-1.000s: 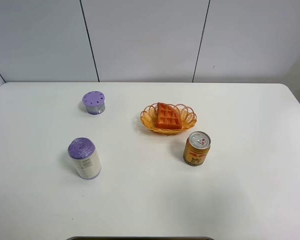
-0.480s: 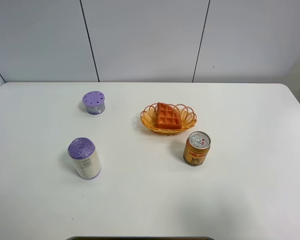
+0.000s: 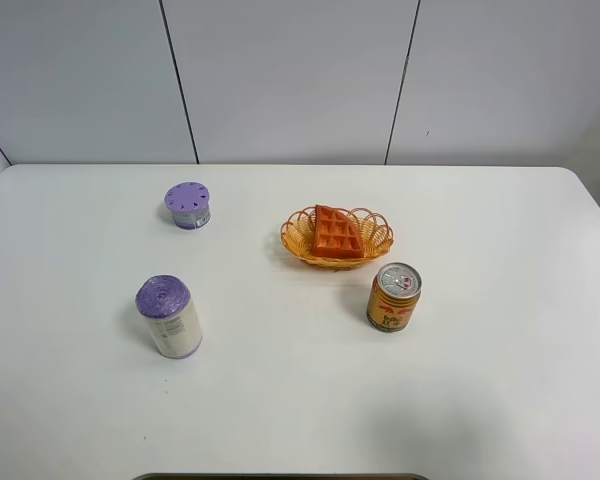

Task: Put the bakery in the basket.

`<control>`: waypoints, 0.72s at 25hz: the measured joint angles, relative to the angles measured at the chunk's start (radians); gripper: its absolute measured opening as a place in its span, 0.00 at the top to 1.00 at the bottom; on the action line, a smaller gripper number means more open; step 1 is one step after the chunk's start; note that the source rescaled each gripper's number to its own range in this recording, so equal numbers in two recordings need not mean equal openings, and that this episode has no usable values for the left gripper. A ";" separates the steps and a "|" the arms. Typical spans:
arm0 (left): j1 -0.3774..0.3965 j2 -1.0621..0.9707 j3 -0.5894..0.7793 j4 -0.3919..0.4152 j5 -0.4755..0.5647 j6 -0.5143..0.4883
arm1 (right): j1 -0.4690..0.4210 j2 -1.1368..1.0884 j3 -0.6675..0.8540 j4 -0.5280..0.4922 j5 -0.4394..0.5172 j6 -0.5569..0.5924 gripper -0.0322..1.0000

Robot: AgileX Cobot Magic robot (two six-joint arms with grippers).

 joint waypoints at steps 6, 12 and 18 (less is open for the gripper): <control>0.000 0.000 0.000 0.000 0.000 0.000 | 0.000 0.000 0.020 -0.003 -0.022 -0.025 0.13; 0.000 0.000 0.000 0.000 -0.001 0.000 | 0.000 0.000 0.021 -0.003 -0.023 -0.025 0.19; 0.000 0.000 0.000 0.000 -0.001 0.000 | 0.000 0.000 0.021 -0.004 -0.023 -0.025 0.20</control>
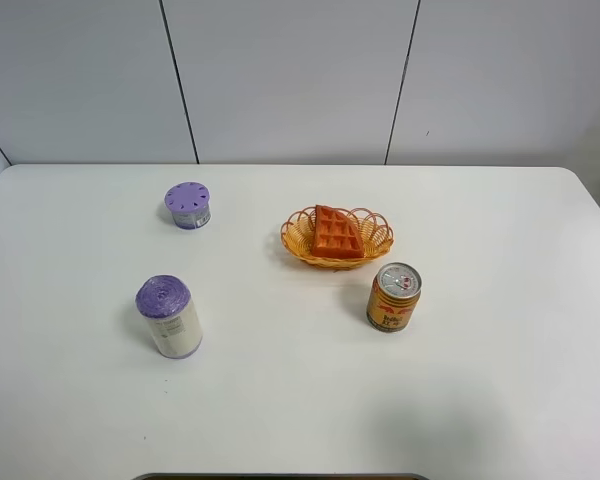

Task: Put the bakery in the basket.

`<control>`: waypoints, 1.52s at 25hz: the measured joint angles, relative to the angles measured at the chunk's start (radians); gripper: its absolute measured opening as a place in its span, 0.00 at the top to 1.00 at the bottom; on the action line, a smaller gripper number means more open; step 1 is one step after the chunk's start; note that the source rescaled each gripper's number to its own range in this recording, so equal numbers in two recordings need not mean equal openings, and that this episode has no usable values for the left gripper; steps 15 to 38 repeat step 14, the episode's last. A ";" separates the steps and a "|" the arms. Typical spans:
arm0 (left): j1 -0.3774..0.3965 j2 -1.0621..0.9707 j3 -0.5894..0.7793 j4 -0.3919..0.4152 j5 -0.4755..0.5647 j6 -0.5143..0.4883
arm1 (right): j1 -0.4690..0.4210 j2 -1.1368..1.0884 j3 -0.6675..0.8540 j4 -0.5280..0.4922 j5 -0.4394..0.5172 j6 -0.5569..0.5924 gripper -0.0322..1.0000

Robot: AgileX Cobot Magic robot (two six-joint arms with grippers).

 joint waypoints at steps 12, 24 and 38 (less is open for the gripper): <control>0.000 0.000 0.000 0.000 0.000 0.000 | 0.000 0.000 0.000 0.000 0.000 0.003 0.20; 0.000 0.000 0.000 0.000 0.000 0.000 | 0.000 0.000 0.000 0.000 0.000 0.003 0.20; 0.000 0.000 0.000 0.000 0.000 0.000 | 0.000 0.000 0.000 0.000 0.000 0.003 0.20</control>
